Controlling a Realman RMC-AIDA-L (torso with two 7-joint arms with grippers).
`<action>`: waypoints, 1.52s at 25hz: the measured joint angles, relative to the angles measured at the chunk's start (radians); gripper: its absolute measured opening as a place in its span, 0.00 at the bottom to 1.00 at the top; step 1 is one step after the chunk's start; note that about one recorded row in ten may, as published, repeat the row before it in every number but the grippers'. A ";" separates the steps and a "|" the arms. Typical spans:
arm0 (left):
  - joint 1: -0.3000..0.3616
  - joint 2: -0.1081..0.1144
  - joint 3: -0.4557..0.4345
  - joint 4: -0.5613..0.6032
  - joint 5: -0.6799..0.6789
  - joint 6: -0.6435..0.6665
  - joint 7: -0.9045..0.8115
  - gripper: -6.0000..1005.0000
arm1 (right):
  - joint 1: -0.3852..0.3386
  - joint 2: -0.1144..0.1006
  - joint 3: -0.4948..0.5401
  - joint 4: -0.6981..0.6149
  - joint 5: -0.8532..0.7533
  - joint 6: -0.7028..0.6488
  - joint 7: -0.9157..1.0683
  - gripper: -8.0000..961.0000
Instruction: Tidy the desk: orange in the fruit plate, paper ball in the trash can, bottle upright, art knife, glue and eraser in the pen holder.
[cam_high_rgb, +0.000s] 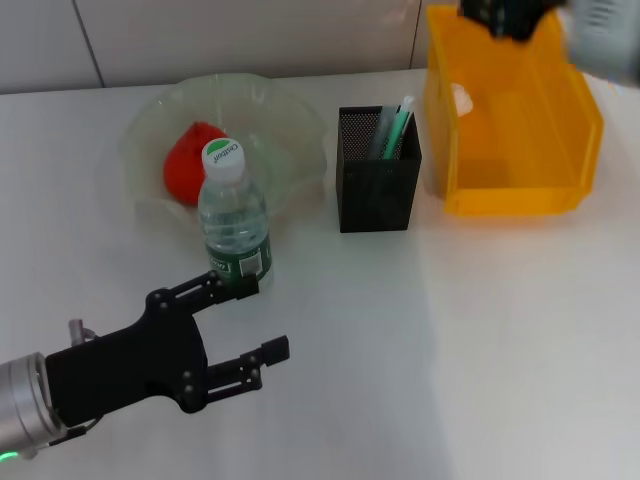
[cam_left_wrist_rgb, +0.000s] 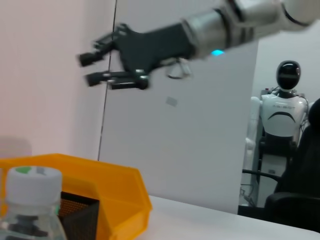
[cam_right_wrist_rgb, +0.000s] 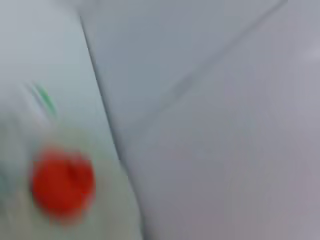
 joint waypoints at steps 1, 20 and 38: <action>0.000 0.002 -0.008 0.001 0.000 0.000 0.000 0.76 | -0.065 0.008 0.018 0.006 0.151 -0.021 -0.043 0.41; -0.029 0.046 0.079 0.039 0.014 0.012 -0.051 0.77 | -0.180 0.003 0.294 0.976 0.741 -0.708 -0.572 0.81; -0.066 0.045 0.116 0.039 0.040 0.012 -0.092 0.77 | -0.117 0.008 0.298 1.045 0.626 -0.624 -0.601 0.84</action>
